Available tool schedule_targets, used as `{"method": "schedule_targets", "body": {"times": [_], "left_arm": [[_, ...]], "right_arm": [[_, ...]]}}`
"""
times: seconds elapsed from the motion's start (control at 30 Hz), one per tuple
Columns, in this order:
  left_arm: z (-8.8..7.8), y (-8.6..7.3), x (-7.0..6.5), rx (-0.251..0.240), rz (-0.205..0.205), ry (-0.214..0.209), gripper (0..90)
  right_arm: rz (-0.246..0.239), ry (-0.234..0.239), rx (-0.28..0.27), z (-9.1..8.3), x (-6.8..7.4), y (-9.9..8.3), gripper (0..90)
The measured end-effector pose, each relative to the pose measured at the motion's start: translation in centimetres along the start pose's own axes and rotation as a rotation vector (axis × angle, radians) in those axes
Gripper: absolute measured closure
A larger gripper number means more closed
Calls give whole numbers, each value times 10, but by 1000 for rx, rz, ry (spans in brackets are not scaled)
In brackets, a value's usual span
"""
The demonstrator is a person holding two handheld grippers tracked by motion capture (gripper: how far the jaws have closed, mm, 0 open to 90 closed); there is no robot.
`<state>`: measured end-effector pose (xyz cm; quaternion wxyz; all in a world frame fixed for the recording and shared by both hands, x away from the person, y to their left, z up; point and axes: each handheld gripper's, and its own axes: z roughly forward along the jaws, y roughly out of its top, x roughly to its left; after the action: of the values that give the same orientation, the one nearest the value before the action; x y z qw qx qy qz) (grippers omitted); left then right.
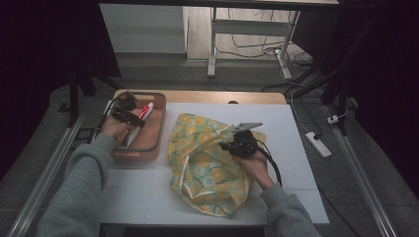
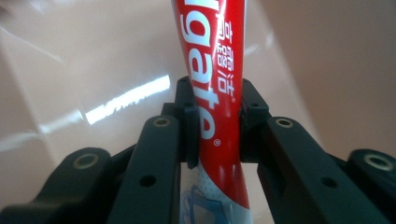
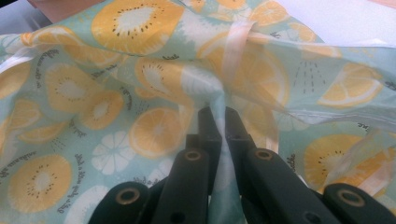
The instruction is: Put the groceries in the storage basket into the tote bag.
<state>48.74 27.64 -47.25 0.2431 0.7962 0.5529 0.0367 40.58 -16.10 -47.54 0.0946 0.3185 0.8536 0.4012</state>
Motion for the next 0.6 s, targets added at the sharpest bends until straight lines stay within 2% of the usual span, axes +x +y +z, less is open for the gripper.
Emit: {"method": "schedule_targets", "body": {"times": [0.07, 0.13, 0.27, 0.43, 0.6], "left_arm": [[-20, 0, -2, -50, 17, -25, 748], [-41, -1, -9, -96, 52, -41, 748], [-78, -9, -30, -185, 121, -81, 748], [-103, -22, -72, -237, 246, -116, 747], [-113, -34, -121, -266, 397, -182, 747]], "right_arm": [[-3, 0, 0, 0, 1, 0, 897], [-5, -1, -4, 0, 1, 1, 897], [-2, 0, -15, -1, 2, 2, 897], [-7, -2, -29, -1, 2, 4, 897], [-1, 7, -38, -1, 3, 5, 897]]}}
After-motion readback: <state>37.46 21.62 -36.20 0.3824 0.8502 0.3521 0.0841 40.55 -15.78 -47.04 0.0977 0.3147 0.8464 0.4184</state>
